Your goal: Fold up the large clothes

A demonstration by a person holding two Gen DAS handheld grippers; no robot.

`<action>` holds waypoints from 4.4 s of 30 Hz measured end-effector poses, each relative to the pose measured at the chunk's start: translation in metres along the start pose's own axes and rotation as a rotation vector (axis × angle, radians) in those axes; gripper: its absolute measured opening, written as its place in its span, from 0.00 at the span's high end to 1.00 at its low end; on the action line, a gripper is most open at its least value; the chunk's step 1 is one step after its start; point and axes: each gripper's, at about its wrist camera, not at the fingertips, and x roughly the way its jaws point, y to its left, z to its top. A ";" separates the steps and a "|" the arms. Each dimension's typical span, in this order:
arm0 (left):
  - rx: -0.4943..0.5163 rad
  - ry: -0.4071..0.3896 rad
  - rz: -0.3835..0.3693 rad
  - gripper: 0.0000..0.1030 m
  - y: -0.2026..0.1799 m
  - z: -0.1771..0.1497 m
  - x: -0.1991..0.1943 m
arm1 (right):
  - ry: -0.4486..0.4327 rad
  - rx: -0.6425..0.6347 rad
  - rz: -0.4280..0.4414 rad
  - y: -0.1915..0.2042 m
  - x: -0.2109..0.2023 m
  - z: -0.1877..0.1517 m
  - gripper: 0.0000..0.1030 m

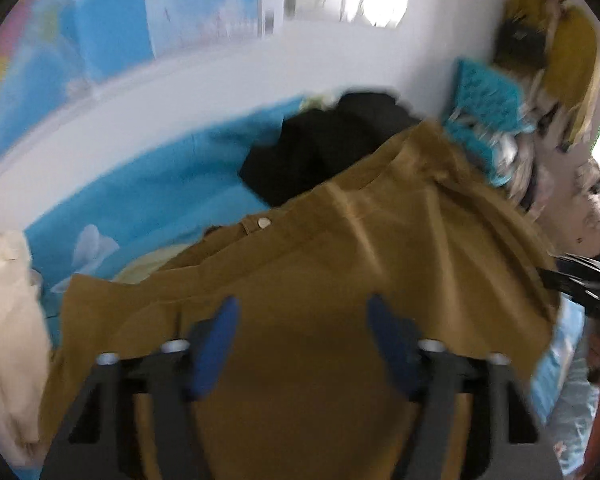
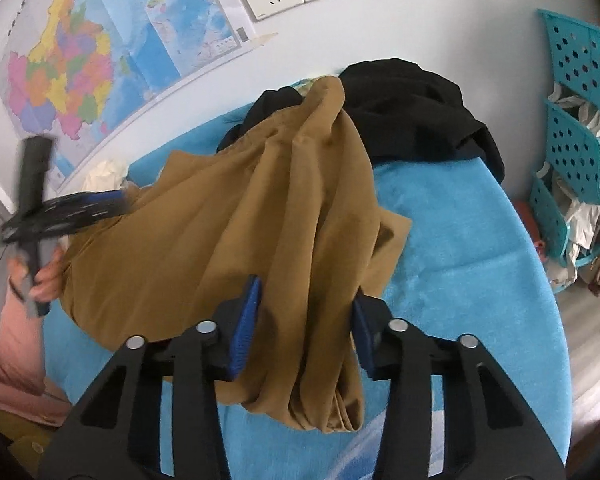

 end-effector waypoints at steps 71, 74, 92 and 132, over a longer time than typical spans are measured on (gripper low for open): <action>-0.274 -0.232 -0.219 0.34 0.092 -0.211 -0.119 | 0.088 0.369 0.393 0.037 -0.022 -0.070 0.22; -0.276 -0.195 -0.291 0.31 0.080 -0.219 -0.111 | 0.115 0.424 0.415 0.038 -0.005 -0.075 0.22; -0.540 -0.111 -0.509 0.18 0.083 -0.217 -0.058 | 0.004 0.522 0.263 0.051 0.025 -0.050 0.05; -0.741 -0.103 -0.359 0.06 0.084 -0.159 -0.028 | -0.043 0.667 0.125 0.066 0.053 -0.035 0.04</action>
